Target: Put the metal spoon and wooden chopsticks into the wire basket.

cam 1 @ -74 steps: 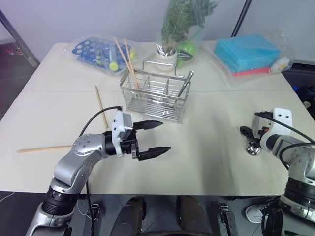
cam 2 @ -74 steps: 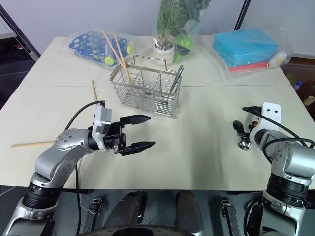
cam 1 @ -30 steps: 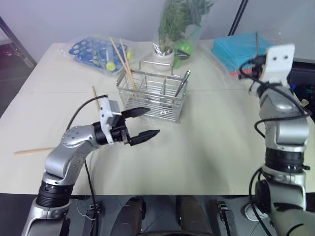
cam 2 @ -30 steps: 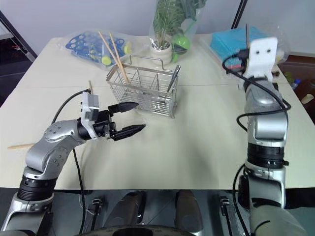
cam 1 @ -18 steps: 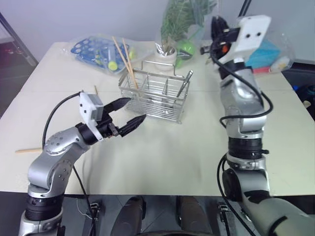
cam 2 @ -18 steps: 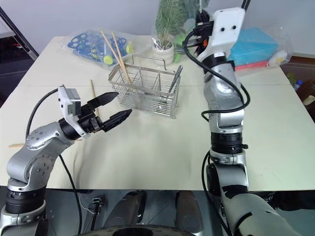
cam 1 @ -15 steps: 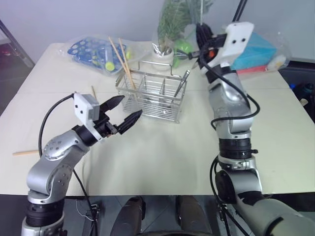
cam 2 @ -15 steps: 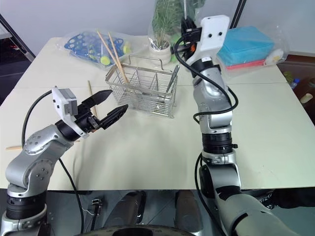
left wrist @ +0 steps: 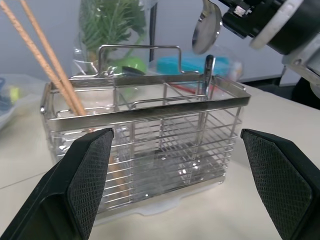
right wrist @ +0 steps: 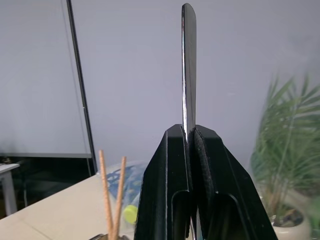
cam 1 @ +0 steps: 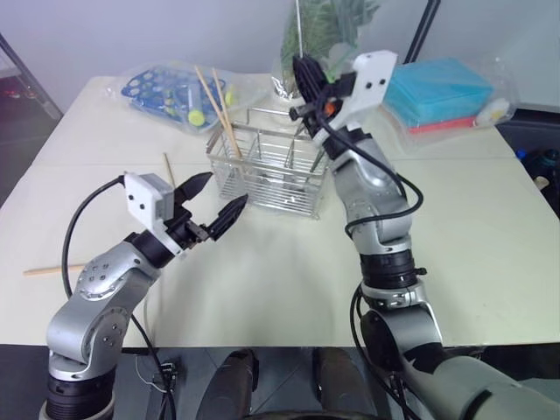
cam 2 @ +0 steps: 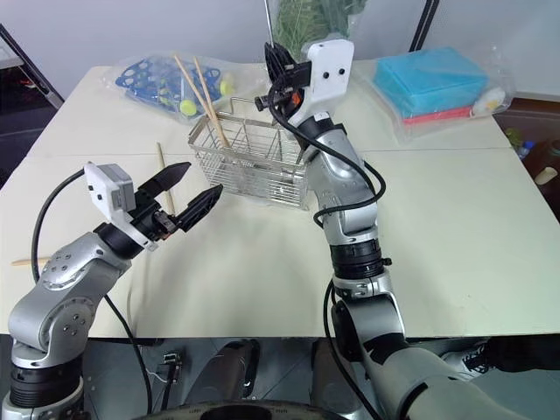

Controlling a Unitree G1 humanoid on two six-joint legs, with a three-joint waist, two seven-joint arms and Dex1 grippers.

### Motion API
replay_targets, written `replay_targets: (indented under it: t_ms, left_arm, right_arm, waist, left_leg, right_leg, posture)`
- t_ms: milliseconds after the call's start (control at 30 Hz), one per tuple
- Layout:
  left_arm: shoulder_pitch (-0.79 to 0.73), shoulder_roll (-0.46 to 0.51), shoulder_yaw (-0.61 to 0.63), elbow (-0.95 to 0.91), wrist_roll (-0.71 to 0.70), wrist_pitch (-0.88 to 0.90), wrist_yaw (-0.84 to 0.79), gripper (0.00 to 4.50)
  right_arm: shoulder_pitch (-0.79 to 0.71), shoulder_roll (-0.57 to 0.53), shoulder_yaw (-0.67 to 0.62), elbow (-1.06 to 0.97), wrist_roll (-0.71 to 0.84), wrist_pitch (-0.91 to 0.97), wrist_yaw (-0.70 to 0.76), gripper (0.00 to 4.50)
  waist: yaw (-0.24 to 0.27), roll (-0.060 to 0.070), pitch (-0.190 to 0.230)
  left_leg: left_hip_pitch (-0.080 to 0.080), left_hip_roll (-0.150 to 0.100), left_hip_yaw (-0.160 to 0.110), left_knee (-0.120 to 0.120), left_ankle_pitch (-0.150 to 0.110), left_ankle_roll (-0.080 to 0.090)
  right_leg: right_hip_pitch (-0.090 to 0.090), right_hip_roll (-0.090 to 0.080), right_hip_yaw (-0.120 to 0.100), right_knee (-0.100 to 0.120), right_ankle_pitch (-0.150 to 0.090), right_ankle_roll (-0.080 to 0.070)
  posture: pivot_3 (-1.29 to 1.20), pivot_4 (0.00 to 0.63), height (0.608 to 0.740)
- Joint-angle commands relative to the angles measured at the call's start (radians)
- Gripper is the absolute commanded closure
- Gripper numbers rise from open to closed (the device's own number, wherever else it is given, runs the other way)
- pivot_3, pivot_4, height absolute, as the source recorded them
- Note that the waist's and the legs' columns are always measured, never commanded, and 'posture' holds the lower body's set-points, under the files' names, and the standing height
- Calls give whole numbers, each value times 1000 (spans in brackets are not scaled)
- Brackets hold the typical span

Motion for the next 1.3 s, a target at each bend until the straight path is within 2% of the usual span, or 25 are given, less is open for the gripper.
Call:
replay_targets:
  t_ms: [33,533,867,1067,1300]
  left_arm:
    - [-19,10,13,-50,-14,2,18,191]
    - [-68,49,23,-50,-66,50,6,191]
    - [-33,117,49,-45,-114,64,-44,191]
    - [-4,157,34,-49,-95,77,-64,191]
    - [14,156,35,-45,-88,64,-70,191]
  right_arm:
    - [8,10,3,-50,18,1,4,4459]
    - [69,-2,-1,-97,23,34,-14,4459]
    - [71,-2,-3,-99,23,36,-20,4459]
    - [71,-1,-2,-96,22,34,-22,4459]
    - [74,2,0,-95,23,32,-23,4459]
  waist:
    - [0,0,0]
    - [-1,0,0]
    - [-1,0,0]
    - [-1,0,0]
    - [-1,0,0]
  left_leg:
    - [0,0,0,0,0,0]
    - [0,0,0,-1,0,0]
    - [0,0,0,-3,0,-1]
    - [0,0,0,-3,0,-1]
    - [0,0,0,-3,0,-1]
  right_leg:
    - [0,0,0,0,0,0]
    - [-1,0,0,0,0,0]
    - [-1,0,0,0,0,0]
    - [-2,0,0,0,0,0]
    - [-2,0,0,0,0,0]
  posture:
    - [0,150,740]
    - [0,150,740]
    - [0,150,740]
    - [0,150,740]
    - [0,150,740]
